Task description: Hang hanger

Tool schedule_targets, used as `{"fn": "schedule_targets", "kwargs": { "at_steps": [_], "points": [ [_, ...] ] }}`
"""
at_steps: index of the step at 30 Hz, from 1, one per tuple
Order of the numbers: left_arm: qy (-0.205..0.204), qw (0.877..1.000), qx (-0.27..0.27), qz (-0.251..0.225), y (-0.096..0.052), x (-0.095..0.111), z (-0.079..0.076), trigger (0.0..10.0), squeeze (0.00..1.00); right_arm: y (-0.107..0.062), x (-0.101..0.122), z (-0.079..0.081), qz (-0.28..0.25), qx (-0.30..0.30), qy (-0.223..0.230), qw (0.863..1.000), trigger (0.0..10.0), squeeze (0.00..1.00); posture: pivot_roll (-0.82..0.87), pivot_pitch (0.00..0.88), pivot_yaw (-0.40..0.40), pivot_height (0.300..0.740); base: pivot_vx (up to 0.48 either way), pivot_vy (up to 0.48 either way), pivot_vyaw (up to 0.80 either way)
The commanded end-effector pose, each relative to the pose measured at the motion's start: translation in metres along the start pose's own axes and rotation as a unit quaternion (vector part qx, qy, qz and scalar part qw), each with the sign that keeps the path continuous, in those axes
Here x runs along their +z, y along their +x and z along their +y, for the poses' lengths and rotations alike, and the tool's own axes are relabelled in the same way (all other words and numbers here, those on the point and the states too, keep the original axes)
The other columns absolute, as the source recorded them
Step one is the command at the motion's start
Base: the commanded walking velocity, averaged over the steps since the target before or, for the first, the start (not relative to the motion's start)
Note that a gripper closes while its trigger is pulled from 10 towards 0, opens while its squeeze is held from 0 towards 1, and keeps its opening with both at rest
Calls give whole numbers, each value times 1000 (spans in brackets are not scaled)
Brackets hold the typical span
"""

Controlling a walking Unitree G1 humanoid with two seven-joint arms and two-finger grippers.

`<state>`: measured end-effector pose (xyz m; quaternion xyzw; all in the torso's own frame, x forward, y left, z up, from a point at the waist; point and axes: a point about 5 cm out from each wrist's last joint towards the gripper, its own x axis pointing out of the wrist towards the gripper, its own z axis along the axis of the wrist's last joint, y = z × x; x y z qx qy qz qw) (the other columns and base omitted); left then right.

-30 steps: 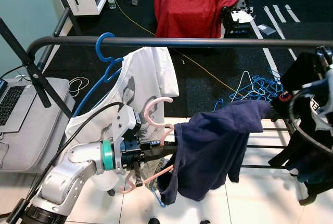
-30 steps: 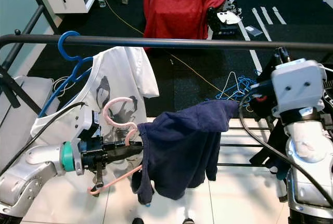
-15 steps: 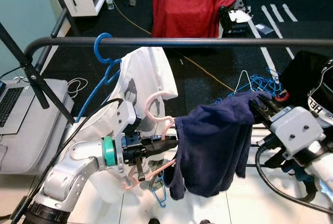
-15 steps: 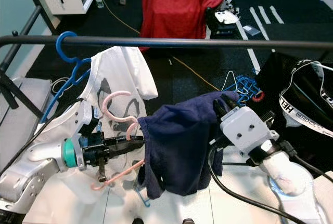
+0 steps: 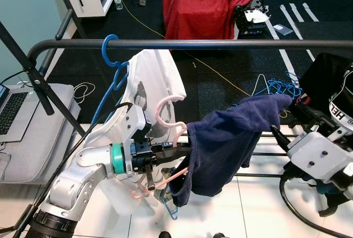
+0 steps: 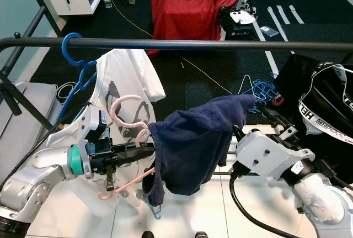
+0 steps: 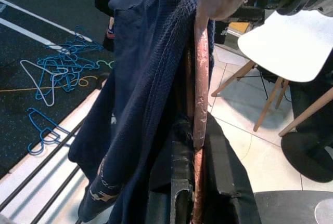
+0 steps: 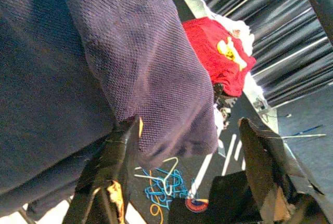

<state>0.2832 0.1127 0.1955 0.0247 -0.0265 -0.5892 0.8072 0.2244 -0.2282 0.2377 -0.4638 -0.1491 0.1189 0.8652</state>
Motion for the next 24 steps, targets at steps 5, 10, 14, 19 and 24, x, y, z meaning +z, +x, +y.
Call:
{"fn": "schedule_targets", "kwargs": {
  "at_steps": [5, 10, 14, 19, 24],
  "points": [
    [4, 1000, -8, -7, -1, 1, -2, 10000, 0, 8, -4, 12, -2, 14, 32, 999, 10000, 0, -297, 191, 167, 740, 0, 0, 0],
    [4, 1000, -9, -8, -1, 1, -2, 10000, 0, 11, -7, 17, 0, 23, 35, 999, 10000, 0, -295, 187, 166, 740, 0, 0, 0],
    [4, 1000, -10, -10, -1, 2, -3, 10000, 0, 17, -13, 12, 7, 2, 14, 1000, 0, 0, -291, 182, 166, 740, 0, 0, 0],
    [4, 1000, -11, -10, -1, 2, -3, 10000, 0, 21, -16, 6, 10, -16, 6, 1000, 0, 0, -289, 183, 165, 740, 0, 0, 0],
    [3, 1000, -11, -10, -1, 2, -3, 10000, 0, 22, -15, 4, 7, -22, 6, 1000, 0, 0, -288, 185, 166, 740, 0, 0, 0]
  ]
}}
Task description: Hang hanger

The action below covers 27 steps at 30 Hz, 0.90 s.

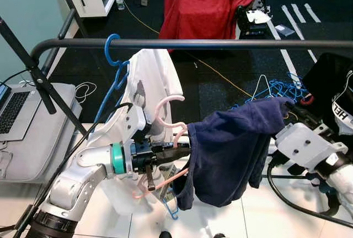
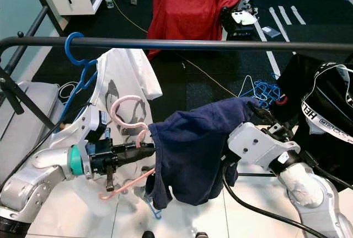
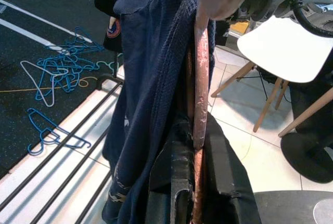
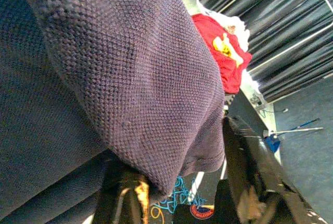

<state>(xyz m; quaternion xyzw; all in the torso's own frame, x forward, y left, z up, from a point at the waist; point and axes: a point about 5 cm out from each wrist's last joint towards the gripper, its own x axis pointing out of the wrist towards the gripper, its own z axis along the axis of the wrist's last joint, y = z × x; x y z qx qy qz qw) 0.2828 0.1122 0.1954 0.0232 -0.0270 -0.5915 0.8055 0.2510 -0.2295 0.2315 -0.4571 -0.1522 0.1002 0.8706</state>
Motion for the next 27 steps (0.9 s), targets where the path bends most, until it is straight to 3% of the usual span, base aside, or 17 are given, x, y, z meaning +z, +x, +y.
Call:
{"fn": "schedule_targets", "kwargs": {
  "at_steps": [1, 11, 17, 21, 22, 23, 25, 26, 27],
  "points": [
    [3, 1000, -8, -9, -2, 2, -3, 10000, 0, 0, -1, 0, 0, -5, 0, 1000, 0, 0, -289, 186, 166, 740, 0, 0, 0],
    [0, 1000, -13, -8, -2, 2, -4, 10000, 0, 2, -4, -8, 0, -31, 4, 1000, 0, 0, -288, 191, 168, 740, 0, 0, 0],
    [2, 1000, -16, -2, -4, 1, -5, 10000, 0, 6, -4, -18, -4, -61, -20, 998, 0, 0, -286, 190, 168, 740, 0, 0, 0],
    [6, 1000, -21, 12, -7, -3, -6, 10000, 0, 8, -2, -36, -8, -91, -46, 995, 0, 0, -286, 189, 167, 740, 0, 0, 0],
    [8, 1000, -23, 16, -9, -4, -6, 10000, 0, 8, -3, -40, -5, -90, -54, 995, 8078, 0, -287, 189, 167, 740, 0, 0, 0],
    [8, 1000, -26, 15, -10, -2, -6, 10000, 0, 8, -4, -38, -6, -65, -50, 997, 10000, 0, -286, 190, 167, 740, 0, 0, 0],
    [8, 999, -28, 13, -11, -1, -6, 10000, 0, 7, -5, -36, -10, -43, -47, 998, 10000, 0, -286, 190, 167, 740, 0, 0, 0],
    [9, 999, -31, 10, -11, 2, -6, 10000, 0, 6, -5, -27, -12, -1, -15, 1000, 10000, 0, -287, 189, 168, 740, 0, 0, 0],
    [9, 999, -31, 10, -11, 2, -6, 10000, 0, 6, -5, -27, -12, -1, -15, 1000, 10000, 0, -287, 189, 168, 740, 0, 0, 0]
  ]
}}
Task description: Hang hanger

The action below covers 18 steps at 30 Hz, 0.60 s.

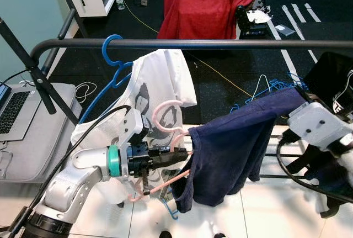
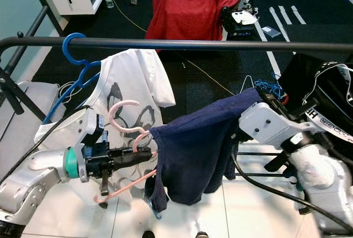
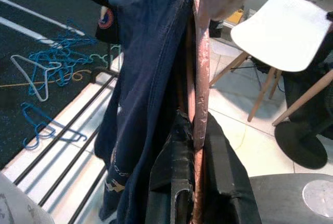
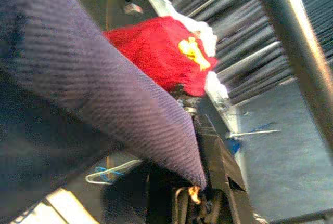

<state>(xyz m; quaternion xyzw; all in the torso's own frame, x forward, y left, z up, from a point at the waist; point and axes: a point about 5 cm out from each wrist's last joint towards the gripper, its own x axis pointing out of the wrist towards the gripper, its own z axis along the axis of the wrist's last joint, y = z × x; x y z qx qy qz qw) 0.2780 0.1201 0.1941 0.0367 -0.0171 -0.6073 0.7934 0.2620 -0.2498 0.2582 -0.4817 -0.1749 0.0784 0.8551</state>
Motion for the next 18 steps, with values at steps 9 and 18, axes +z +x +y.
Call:
{"fn": "schedule_targets", "kwargs": {
  "at_steps": [9, 18],
  "points": [
    [-1, 999, -6, -38, 4, 13, -3, 10000, 0, -6, 6, 25, -18, 145, 112, 983, 10000, 1000, -298, 194, 165, 740, 0, 0, 0],
    [0, 1000, 7, -31, 5, 9, -3, 10000, 0, -6, 16, 0, -38, 92, 94, 991, 10000, 0, -297, 197, 168, 740, 0, 0, 0]
  ]
}}
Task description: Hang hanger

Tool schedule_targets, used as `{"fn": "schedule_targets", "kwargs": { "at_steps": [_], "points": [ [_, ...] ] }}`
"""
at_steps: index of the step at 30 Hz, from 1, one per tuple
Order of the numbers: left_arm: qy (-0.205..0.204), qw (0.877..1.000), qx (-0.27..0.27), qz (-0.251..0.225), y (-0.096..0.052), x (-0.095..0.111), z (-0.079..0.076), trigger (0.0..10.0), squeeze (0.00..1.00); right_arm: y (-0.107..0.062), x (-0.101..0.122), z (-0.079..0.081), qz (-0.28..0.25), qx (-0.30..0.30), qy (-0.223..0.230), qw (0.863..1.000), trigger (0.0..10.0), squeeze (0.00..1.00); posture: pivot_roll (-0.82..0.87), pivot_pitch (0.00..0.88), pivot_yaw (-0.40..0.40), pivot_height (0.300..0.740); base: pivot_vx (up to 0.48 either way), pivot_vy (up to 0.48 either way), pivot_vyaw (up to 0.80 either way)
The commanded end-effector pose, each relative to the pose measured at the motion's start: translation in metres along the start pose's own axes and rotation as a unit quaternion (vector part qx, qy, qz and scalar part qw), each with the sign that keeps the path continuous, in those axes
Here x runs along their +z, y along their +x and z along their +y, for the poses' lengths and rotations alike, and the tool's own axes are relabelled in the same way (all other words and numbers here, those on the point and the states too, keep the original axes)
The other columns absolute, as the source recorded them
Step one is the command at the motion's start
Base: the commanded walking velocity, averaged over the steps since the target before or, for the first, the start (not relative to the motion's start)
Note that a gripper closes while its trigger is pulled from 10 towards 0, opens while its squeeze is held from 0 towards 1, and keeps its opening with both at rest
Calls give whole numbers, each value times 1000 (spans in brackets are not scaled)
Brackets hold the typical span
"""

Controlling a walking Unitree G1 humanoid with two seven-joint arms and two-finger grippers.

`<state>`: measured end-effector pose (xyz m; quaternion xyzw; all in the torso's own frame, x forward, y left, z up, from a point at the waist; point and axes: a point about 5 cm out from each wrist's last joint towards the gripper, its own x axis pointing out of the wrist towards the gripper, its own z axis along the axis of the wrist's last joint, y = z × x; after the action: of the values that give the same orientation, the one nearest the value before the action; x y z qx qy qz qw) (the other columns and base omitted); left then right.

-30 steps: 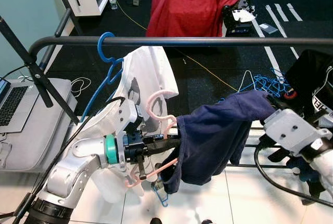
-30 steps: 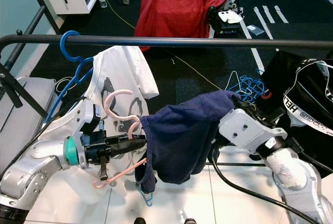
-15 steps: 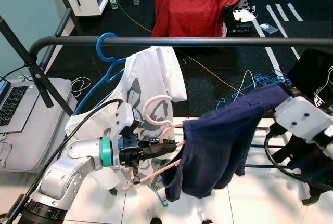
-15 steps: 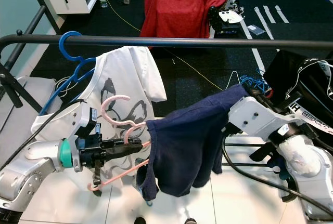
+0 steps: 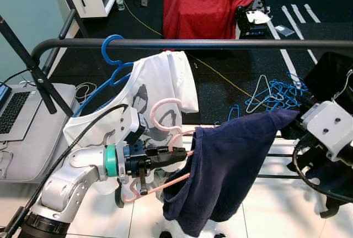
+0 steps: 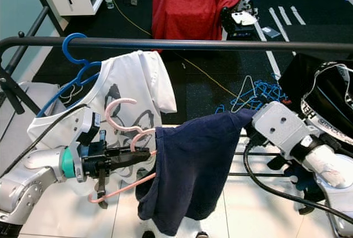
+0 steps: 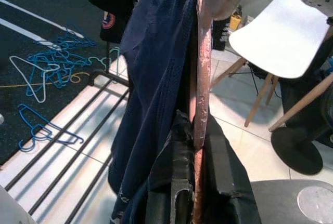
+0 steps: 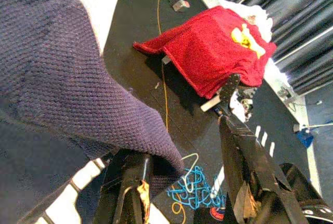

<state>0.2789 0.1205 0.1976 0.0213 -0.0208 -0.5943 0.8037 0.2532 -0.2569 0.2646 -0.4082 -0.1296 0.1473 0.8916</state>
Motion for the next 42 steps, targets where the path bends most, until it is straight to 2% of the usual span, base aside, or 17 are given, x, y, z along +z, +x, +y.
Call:
{"fn": "schedule_targets", "kwargs": {
  "at_steps": [1, 5, 7, 12, 14, 16, 18, 19, 21, 25, 27, 28, 31, 32, 34, 41, 42],
  "points": [
    [21, 1000, -1, -3, 4, 1, -2, 10000, 0, -3, 32, 6, -71, 21, 34, 997, 10000, 0, -300, 200, 173, 740, 0, 0, 0],
    [32, 999, 4, 10, 3, -2, -1, 10000, 0, -12, 48, 8, -100, 39, 97, 990, 10000, 0, -304, 204, 178, 740, 0, 0, 0],
    [32, 999, 4, 10, 3, -2, -1, 10000, 0, -12, 48, 8, -100, 39, 97, 990, 10000, 0, -304, 204, 178, 740, 0, 0, 0],
    [35, 999, 29, -9, 9, 4, 6, 10000, 0, -14, 54, 20, -125, 43, 173, 976, 10000, 0, -307, 204, 178, 740, 0, 0, 0],
    [33, 999, 37, -22, 13, 8, 8, 10000, 0, -13, 46, 37, -108, 46, 201, 973, 10000, 0, -305, 204, 178, 740, 0, 0, 0],
    [33, 999, 37, -22, 13, 8, 8, 10000, 0, -13, 46, 37, -108, 46, 201, 973, 10000, 0, -305, 204, 178, 740, 0, 0, 0],
    [33, 998, 41, -33, 14, 12, 8, 10000, 0, -14, 32, 65, -73, 53, 246, 965, 10000, 0, -299, 205, 176, 740, 0, 0, 0],
    [33, 998, 41, -33, 14, 12, 8, 10000, 0, -14, 32, 65, -73, 53, 246, 965, 10000, 0, -299, 205, 176, 740, 0, 0, 0],
    [37, 998, 43, -39, 14, 15, 9, 10000, 0, -18, 17, 89, -32, 47, 292, 955, 10000, 0, -295, 203, 177, 740, 0, 0, 0],
    [38, 998, 43, -40, 14, 16, 9, 10000, 0, -19, 13, 94, -19, 41, 302, 952, 10000, 0, -295, 203, 177, 740, 0, 0, 0],
    [37, 998, 35, -44, 14, 18, 7, 10000, 0, -19, 4, 94, 3, 7, 286, 958, 10000, 0, -296, 201, 179, 740, 0, 0, 0],
    [36, 998, 23, -47, 14, 20, 5, 10000, 0, -17, -3, 89, 16, -42, 267, 963, 10000, 0, -298, 199, 180, 740, 0, 0, 0],
    [35, 998, 13, -49, 14, 21, 3, 10000, 0, -15, -8, 82, 17, -89, 256, 963, 10000, 0, -297, 197, 181, 740, 0, 0, 0],
    [35, 998, 7, -50, 14, 22, 1, 10000, 0, -12, -7, 77, 8, -121, 242, 963, 10000, 1000, -295, 194, 182, 740, 0, 0, 0],
    [33, 998, 2, -51, 15, 22, 0, 10000, 0, -3, 0, 68, -18, -153, 234, 960, 10000, 1000, -294, 189, 180, 740, 0, 0, 0],
    [33, 998, -1, -52, 16, 22, -1, 10000, 0, 3, 3, 68, -31, -157, 245, 956, 10000, 1000, -291, 186, 179, 740, 0, 0, 0],
    [32, 998, -2, -52, 17, 22, -2, 10000, 0, 8, 4, 72, -36, -146, 265, 952, 10000, 1000, -290, 185, 179, 740, 0, 0, 0]
  ]
}}
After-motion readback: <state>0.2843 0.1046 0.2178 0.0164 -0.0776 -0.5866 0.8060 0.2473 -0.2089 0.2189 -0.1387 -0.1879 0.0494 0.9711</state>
